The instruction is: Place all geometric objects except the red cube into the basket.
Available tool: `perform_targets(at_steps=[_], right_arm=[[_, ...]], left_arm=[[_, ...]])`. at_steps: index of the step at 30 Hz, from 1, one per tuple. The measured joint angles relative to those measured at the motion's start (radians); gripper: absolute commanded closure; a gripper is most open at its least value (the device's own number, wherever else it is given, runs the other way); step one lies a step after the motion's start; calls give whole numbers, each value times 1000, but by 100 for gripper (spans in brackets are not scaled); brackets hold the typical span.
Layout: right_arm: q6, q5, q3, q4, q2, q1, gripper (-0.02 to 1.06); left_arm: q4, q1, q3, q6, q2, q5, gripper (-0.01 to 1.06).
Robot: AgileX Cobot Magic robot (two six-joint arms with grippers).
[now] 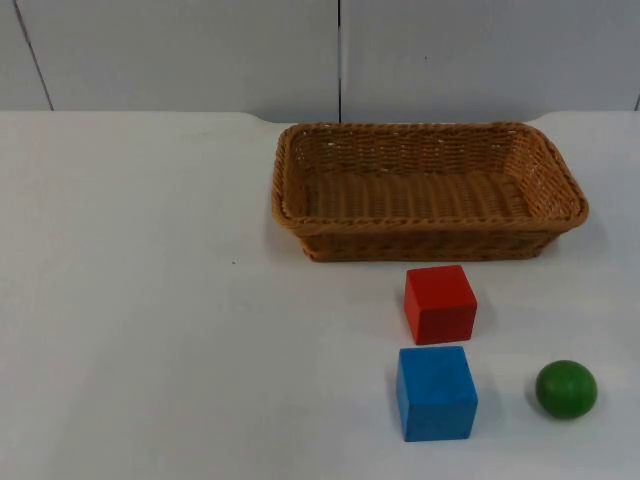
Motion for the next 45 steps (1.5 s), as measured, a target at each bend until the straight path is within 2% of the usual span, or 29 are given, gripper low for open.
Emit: perform_targets(at_steps=[7,12,16,18,22,25,27,28,32,33,34,38,40,43,44,45], right_arm=[[0,-15,0,2,154,0,-1],[0,-22,0,2,182,0,-1],[0,-29,0,2,182,0,-1],[0,-32,0,2,182,0,-1],[0,-36,0,2,182,0,-1],[0,-36,0,2,182,0,-1],[0,-36,0,2,182,0,-1],[0,-36,0,2,182,0,-1],[0,-36,0,2,182,0,-1],[0,-37,0,2,182,0,-1],[0,-37,0,2,182,0,-1],[0,-37,0,2,182,0,-1],[0,-37,0,2,182,0,-1],[0,-37,0,2,182,0,-1],[0,-37,0,2,182,0,-1],[0,-37,0,2,182,0,-1]], left_arm=[[-2,0,0,16,136,-21,0],[-16,0,0,33,157,-21,0],[-114,0,0,108,171,-19,0],[-222,-2,0,178,196,-9,1],[-307,-50,0,237,259,-3,5],[-321,-163,0,234,341,-40,5],[-325,-271,0,205,407,-95,5],[-325,-271,0,205,407,-95,5],[-318,-489,-25,111,556,-203,5],[-306,-532,-46,88,592,-210,5],[-306,-532,-46,88,592,-210,5],[-184,-720,-192,-71,766,-218,5],[-166,-737,-213,-92,784,-218,5],[-50,-834,-352,-238,904,-214,5],[-50,-834,-352,-238,904,-214,5],[-20,-857,-391,-288,940,-212,5]])
